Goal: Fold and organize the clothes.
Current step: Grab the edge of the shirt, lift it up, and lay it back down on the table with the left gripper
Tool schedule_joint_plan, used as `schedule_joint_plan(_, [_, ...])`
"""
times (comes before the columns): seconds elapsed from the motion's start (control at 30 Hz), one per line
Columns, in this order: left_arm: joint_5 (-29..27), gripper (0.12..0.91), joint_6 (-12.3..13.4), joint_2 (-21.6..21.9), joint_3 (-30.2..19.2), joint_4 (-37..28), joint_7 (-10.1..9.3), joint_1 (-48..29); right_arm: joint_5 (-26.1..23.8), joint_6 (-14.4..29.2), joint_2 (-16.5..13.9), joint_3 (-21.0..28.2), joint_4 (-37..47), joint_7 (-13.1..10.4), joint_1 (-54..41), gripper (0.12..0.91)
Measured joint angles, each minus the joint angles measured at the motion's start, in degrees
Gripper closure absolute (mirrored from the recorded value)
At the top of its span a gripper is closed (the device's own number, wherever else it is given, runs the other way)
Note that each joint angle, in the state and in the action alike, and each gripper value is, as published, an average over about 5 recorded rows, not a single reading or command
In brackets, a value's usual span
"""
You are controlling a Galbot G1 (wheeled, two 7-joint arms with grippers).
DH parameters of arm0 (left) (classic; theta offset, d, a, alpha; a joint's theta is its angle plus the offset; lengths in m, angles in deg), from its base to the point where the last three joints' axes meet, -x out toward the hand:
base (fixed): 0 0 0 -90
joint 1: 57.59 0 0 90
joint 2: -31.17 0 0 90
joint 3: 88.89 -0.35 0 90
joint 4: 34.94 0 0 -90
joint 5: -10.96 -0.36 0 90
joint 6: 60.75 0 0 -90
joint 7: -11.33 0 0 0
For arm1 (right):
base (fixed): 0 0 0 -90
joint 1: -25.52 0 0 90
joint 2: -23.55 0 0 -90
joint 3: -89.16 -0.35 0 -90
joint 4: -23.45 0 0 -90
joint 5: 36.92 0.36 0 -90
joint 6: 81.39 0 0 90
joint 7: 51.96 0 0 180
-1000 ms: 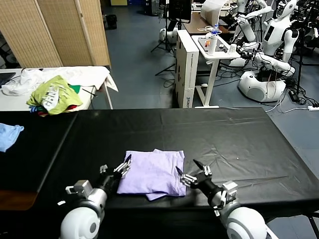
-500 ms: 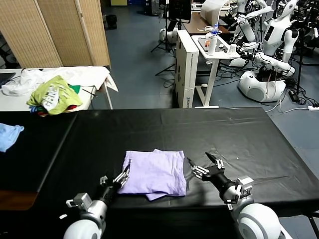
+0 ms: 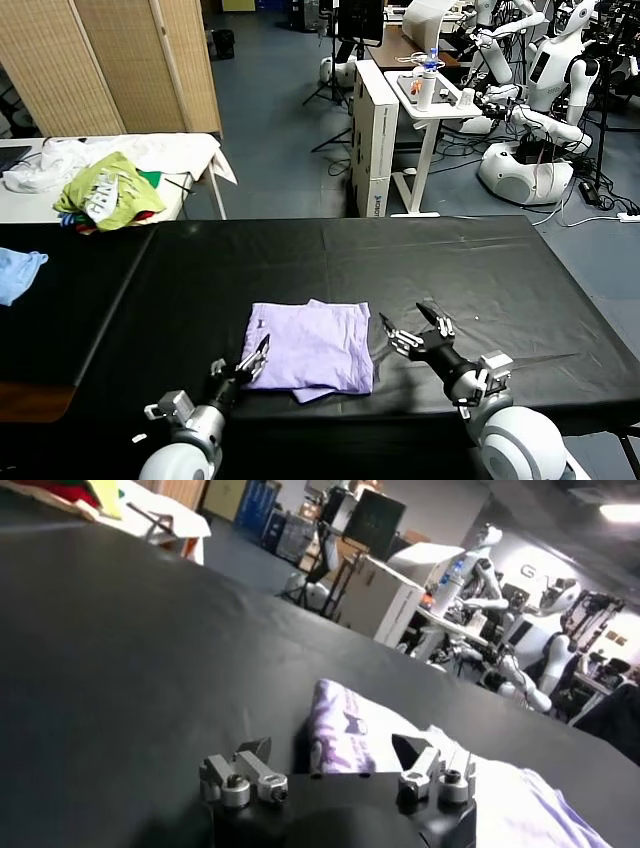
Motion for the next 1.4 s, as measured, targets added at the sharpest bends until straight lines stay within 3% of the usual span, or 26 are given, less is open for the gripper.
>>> schedule_joint_plan(0.2, [2.7, 0.126, -0.5, -0.2, -0.1, -0.6, 0.37, -0.3, -0.2, 0.0, 0.2, 0.0, 0.1, 0.0, 0.0, 0.118])
schedule_joint_plan(0.3, [4.9, 0.167, -1.1, -0.3, 0.0, -0.6, 0.59, -0.4, -0.3, 0.0, 0.4, 0.1, 0.1, 0.0, -0.1, 0.118])
schedule_joint_plan(0.5, [8.1, 0.435, -1.9, -0.3, 0.4, -1.3, 0.68, -0.6, -1.2, 0.1, 0.6, 0.1, 0.5, 0.0, -0.1, 0.118])
schedule_joint_plan(0.67, [8.9, 0.749, -2.0, -0.2, 1.0, -1.4, 0.15, -0.6, -2.1, 0.2, 0.8, -0.6, 1.2, -0.3, -0.1, 0.118])
schedule_joint_plan(0.77, [8.4, 0.859, -2.2, 0.2, 1.5, -0.8, -0.69, -0.5, -2.4, 0.1, 1.0, -0.9, 1.6, -0.5, 0.0, 0.118])
schedule_joint_plan(1.03, [2.4, 0.871, -2.7, 4.3, 5.0, 3.4, -3.59, 0.3, -2.7, -0.2, 2.1, -0.4, 2.6, -0.9, -0.5, 0.118])
schedule_joint_plan(1.2, [3.4, 0.871, -3.3, 11.2, 10.7, 6.4, -4.02, 1.7, -3.0, -0.2, 2.9, 0.1, 3.2, -1.0, -0.6, 0.118])
schedule_joint_plan(1.4, [7.8, 0.871, -4.9, 21.1, 21.0, 9.7, -4.45, 4.8, -3.4, -0.2, 3.2, -0.2, 2.9, -1.0, 0.2, 0.118])
